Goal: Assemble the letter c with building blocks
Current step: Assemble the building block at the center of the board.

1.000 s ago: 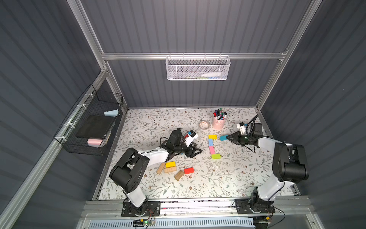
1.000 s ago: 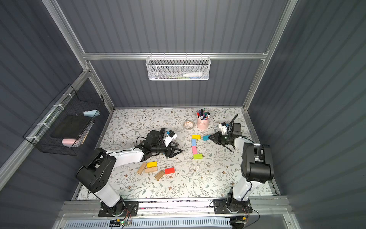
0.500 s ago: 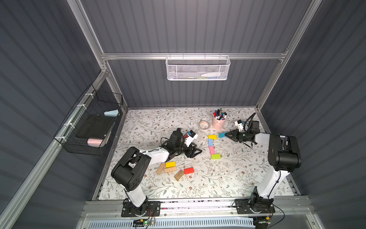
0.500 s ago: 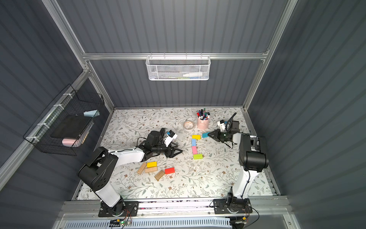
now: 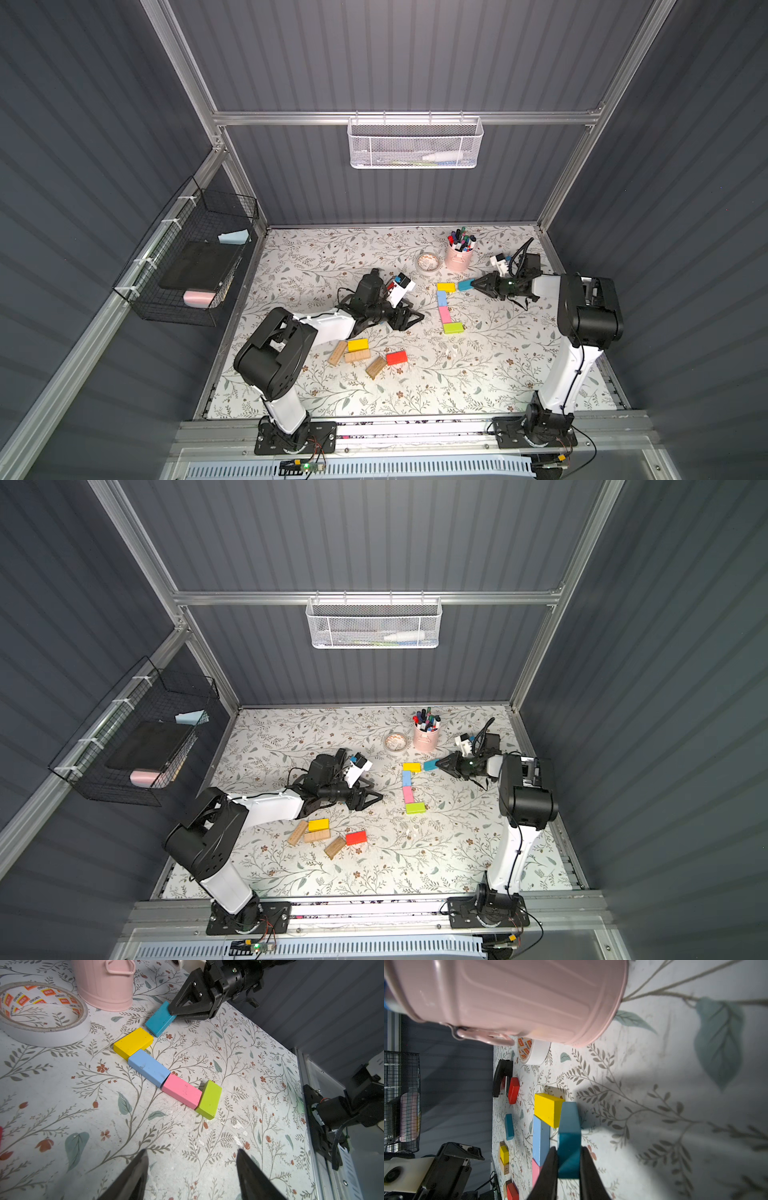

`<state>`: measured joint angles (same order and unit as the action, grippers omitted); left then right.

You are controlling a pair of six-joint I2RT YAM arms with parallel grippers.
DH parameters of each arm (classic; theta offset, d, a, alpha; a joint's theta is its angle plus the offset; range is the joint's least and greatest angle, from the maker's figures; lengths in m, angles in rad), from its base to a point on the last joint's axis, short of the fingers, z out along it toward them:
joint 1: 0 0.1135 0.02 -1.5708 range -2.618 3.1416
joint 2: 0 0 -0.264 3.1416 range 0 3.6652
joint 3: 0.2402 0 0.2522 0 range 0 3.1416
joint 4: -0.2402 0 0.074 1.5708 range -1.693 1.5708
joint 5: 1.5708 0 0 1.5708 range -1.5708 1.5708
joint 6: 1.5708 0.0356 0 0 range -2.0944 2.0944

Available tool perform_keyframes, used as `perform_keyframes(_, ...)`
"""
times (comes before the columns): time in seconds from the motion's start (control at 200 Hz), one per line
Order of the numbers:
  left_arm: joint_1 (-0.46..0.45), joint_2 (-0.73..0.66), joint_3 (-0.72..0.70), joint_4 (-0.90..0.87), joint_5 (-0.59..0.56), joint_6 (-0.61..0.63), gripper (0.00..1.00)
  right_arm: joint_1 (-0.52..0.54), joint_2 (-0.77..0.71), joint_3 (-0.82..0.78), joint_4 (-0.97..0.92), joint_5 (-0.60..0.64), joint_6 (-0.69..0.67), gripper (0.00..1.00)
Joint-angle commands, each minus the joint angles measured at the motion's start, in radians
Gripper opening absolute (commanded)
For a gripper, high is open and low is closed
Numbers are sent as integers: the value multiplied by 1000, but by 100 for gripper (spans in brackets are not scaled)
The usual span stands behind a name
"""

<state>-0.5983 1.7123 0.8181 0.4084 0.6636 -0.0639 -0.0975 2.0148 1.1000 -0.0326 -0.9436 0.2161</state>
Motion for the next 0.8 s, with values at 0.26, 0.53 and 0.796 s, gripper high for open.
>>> perform_keyframes(0.26,2,22,36,-33,11,13,65,-10,38,39,-55,-33,-21,28)
perform_keyframes(0.53,2,24,39,-37,14,14,65,-14,25,52,-64,-5,-21,34)
perform_keyframes(0.796,2,24,39,-37,16,15,65,-13,11,65,-80,59,-3,43)
